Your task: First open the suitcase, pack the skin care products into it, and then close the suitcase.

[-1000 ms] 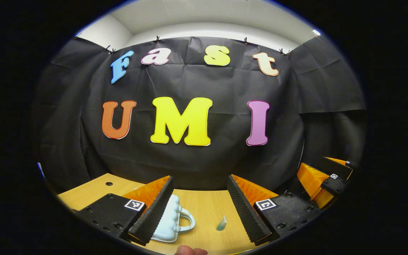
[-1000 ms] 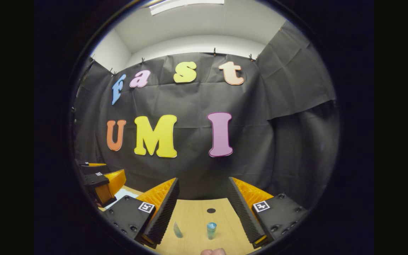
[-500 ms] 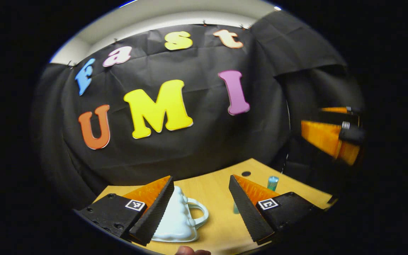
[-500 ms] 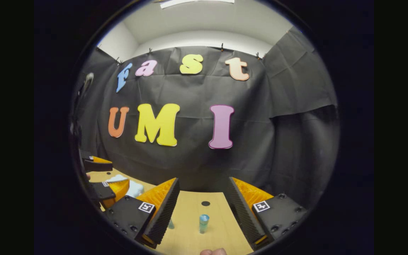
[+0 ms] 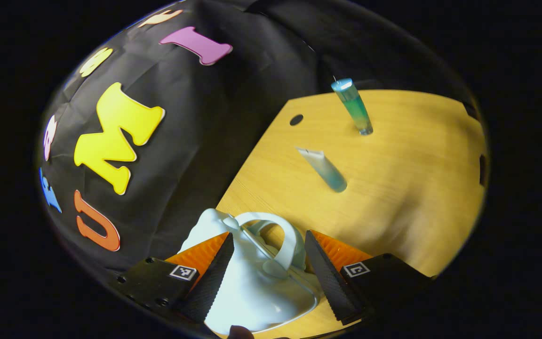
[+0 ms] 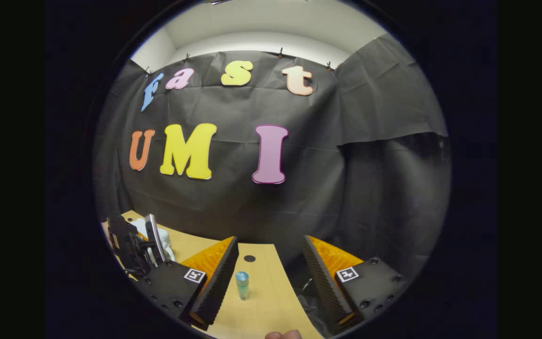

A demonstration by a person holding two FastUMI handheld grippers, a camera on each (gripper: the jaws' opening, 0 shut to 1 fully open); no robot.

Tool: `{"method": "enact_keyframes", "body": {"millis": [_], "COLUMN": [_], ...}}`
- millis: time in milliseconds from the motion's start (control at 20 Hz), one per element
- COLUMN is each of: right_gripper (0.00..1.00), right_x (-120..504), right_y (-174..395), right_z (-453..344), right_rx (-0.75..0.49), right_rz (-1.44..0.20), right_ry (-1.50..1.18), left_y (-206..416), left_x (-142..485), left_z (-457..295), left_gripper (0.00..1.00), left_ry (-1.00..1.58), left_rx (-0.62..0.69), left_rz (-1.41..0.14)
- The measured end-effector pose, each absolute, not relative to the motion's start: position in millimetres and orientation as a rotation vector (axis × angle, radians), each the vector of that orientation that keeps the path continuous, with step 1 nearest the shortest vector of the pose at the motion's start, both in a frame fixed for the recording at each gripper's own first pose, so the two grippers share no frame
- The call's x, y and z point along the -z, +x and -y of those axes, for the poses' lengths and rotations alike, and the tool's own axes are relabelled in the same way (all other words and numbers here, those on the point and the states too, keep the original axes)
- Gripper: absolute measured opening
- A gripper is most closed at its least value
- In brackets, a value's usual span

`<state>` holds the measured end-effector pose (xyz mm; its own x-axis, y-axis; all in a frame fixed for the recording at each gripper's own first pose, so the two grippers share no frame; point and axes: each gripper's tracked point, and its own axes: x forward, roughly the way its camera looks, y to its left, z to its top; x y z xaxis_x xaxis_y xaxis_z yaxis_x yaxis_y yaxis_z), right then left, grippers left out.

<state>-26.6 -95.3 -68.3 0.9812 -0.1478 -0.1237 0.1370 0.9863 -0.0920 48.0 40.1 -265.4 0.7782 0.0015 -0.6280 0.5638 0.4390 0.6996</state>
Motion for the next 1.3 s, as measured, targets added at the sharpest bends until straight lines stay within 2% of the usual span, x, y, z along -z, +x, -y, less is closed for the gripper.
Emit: {"method": "enact_keyframes", "body": {"millis": [150, 450, 550, 600, 650, 700, 1100, 1300], "right_gripper": [0.82, 0.82, 0.82, 0.82, 0.82, 0.82, 0.82, 0.82], "right_x": [76.6, 80.4, 77.2, 73.9, 72.9, 72.1, 71.4, 64.2], "right_y": [-28.2, -30.0, -32.3, -34.6, -37.3, -39.4, -40.8, -38.0], "right_z": [109.1, 111.1, 112.5, 113.0, 113.6, 114.5, 86.4, 50.2], "right_rx": [0.184, 0.208, 0.217, 0.223, 0.227, 0.231, 0.202, 0.139], "right_rz": [-0.153, -0.163, -0.154, -0.148, -0.143, -0.140, -0.126, -0.112], "right_ry": [-0.068, -0.057, -0.068, -0.073, -0.075, -0.077, -0.058, -0.053], "left_y": [56.6, 75.7, 76.1, 76.1, 73.2, 73.0, 71.2, 71.3], "left_x": [287.1, 305.2, 313.9, 318.8, 322.2, 319.3, 250.2, 166.8], "left_z": [-53.6, -52.3, -49.5, -50.2, -51.1, -49.0, -59.5, -87.6], "left_gripper": [0.93, 0.70, 0.57, 0.45, 0.38, 0.23, 0.06, 0.03], "left_ry": [1.168, 1.278, 1.304, 1.309, 1.310, 1.319, 1.174, 0.988], "left_rx": [0.375, 0.385, 0.396, 0.400, 0.396, 0.394, 0.356, 0.279], "left_rz": [-0.691, -0.730, -0.760, -0.779, -0.797, -0.792, -0.671, -0.544]}}
